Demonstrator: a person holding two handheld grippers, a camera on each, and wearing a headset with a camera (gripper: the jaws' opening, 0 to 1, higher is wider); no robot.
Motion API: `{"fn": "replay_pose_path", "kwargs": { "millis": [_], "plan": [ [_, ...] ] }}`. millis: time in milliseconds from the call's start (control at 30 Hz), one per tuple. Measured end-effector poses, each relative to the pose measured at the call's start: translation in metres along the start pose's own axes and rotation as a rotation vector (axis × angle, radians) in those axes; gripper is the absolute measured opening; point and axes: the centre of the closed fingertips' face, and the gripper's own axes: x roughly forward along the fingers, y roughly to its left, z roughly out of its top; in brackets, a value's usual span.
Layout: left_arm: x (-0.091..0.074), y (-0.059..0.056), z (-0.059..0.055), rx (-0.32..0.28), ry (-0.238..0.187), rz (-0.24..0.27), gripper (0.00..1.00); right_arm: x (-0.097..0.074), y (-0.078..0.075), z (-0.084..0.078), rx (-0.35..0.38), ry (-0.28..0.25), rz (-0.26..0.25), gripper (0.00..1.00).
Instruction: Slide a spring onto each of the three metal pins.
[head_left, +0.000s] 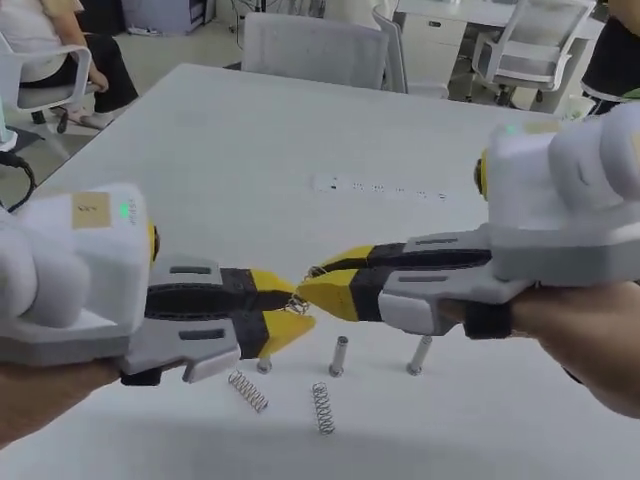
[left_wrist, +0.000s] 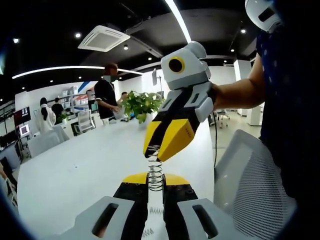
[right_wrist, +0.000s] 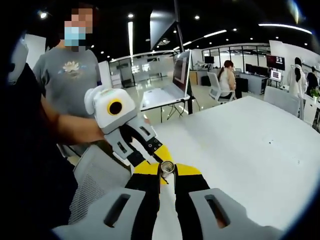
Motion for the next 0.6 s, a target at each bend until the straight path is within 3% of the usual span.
{"fn": "replay_pose_path", "kwargs": {
  "millis": [133, 333, 600],
  "plan": [
    [0.002, -0.006, -0.005, 0.048, 0.038, -0.020, 0.02, -0.001, 0.004, -0.008, -0.029, 0.077, 0.030, 0.08],
    [0.002, -0.012, -0.008, 0.063, 0.065, -0.049, 0.02, -0.003, 0.008, -0.019, -0.099, 0.214, 0.079, 0.08],
    [0.004, -0.019, -0.011, 0.079, 0.089, -0.075, 0.02, -0.002, 0.015, -0.024, -0.150, 0.298, 0.127, 0.08]
  ]
}}
